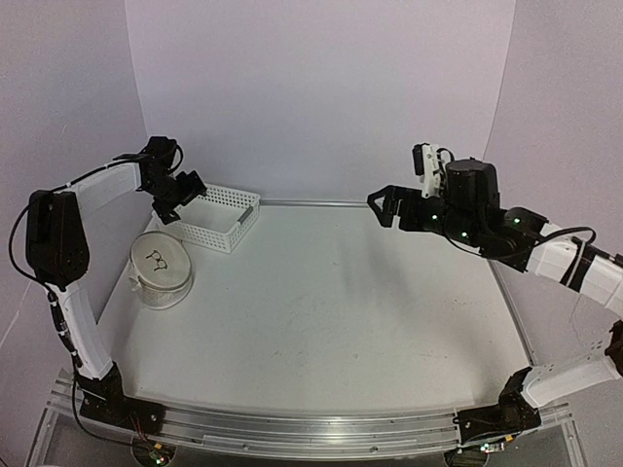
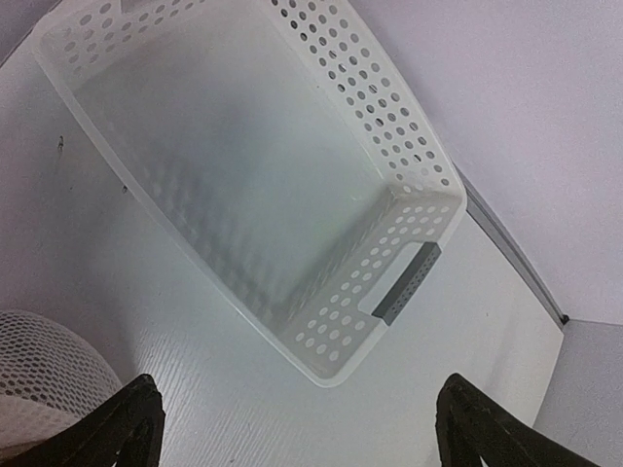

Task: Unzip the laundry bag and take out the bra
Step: Pick up the bin from the corner of the board.

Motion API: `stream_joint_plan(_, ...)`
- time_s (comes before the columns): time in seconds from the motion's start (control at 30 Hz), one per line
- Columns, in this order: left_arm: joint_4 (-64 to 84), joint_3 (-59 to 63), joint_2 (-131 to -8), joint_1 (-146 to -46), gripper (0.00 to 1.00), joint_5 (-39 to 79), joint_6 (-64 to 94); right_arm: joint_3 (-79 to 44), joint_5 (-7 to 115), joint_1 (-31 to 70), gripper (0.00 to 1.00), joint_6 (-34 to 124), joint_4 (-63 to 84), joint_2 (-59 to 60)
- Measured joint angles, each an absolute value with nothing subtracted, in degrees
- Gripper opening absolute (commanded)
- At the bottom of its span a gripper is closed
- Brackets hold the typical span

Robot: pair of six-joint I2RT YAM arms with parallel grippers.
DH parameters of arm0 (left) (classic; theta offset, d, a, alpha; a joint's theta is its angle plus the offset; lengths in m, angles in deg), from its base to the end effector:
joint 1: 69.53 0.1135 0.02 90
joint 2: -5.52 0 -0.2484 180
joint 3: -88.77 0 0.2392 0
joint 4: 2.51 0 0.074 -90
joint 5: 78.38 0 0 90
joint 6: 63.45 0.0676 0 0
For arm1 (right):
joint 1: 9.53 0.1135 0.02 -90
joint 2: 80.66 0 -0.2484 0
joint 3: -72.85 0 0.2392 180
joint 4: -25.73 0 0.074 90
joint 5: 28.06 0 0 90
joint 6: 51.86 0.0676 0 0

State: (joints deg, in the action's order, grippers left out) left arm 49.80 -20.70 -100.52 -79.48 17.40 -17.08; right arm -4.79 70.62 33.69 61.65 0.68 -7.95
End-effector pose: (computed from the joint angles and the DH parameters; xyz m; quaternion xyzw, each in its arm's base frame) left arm 0.4128 -0.0793 0.2601 -0.2540 0.9001 -0.2002 0.2918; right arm 0.2378 0.2095 0.3228 -0.0972 0.8128 0.2623 0.5111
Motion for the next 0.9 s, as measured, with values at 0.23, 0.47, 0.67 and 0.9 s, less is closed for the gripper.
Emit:
stream_joint_plan(0.23,49.51,-22.03,-105.37,-79.48,0.89,15.24,-21.65,-1.80,75.37,33.65,0.98,62.89,0.11,-15.10)
stream_joint_plan(0.47,49.40,-24.32,-110.07,-79.48,0.77,12.90,-24.58,-0.68,78.54,33.65,0.98,63.53,-0.88,-15.63)
stream_joint_plan(0.67,48.94,-27.03,-114.18,-79.48,0.68,12.16,-24.71,-0.57,79.15,33.65,0.98,63.53,-1.27,-15.63)
stream_joint_plan(0.9,48.97,-27.38,-115.53,-79.48,0.65,11.70,-24.45,-0.49,79.39,33.65,0.98,63.50,-1.55,-15.63)
